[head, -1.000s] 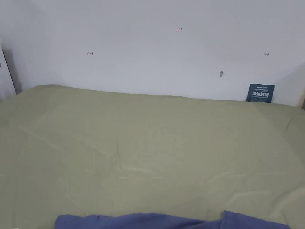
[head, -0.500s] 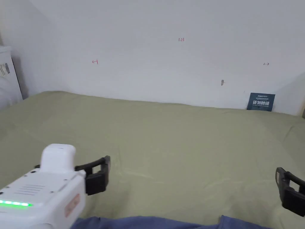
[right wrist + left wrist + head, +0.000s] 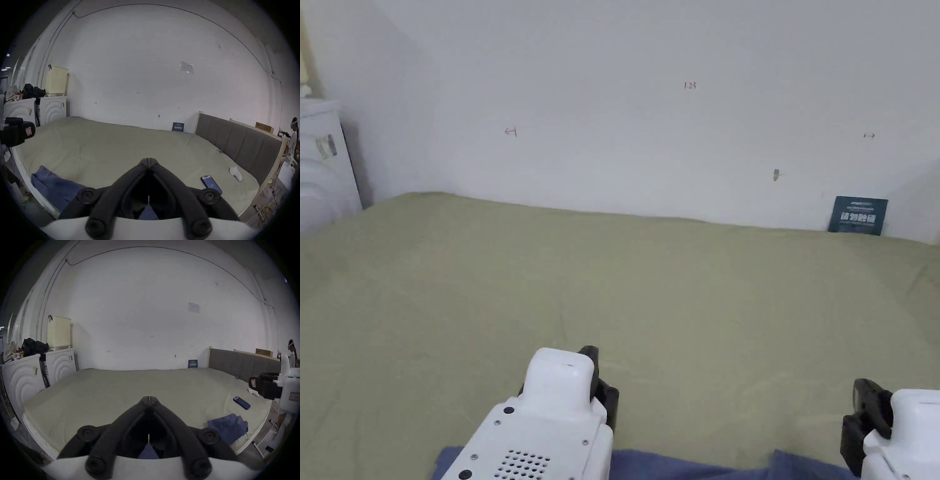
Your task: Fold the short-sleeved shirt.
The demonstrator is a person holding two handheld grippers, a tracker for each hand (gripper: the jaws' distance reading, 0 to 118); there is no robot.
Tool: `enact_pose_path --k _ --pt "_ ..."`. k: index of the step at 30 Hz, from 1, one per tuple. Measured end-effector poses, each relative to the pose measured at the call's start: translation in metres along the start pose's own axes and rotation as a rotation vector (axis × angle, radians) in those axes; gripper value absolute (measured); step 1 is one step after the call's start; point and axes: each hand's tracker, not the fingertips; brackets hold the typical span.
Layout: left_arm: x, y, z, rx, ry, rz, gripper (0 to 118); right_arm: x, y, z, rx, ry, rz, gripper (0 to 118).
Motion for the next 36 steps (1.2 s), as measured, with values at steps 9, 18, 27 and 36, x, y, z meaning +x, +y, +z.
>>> enact_pose_path --k 9,18,27,36 --pt "-0.123 0.012 -0.039 -0.209 -0.093 0.143 69 0.009 0.016 0.000 0.004 0.017 0.014 0" --pt "-0.297 -0.103 -0.053 -0.627 -0.283 0.687 108 0.014 0.002 -0.019 -0.056 0.097 -0.014 0" --pt "-0.267 -0.173 -0.069 -0.748 -0.402 0.865 108 -0.001 -0.002 -0.033 -0.099 0.159 -0.008 0" --pt "-0.260 -0.177 -0.080 -0.790 -0.289 0.792 10 -0.003 -0.006 -0.032 -0.108 0.199 -0.037 0"
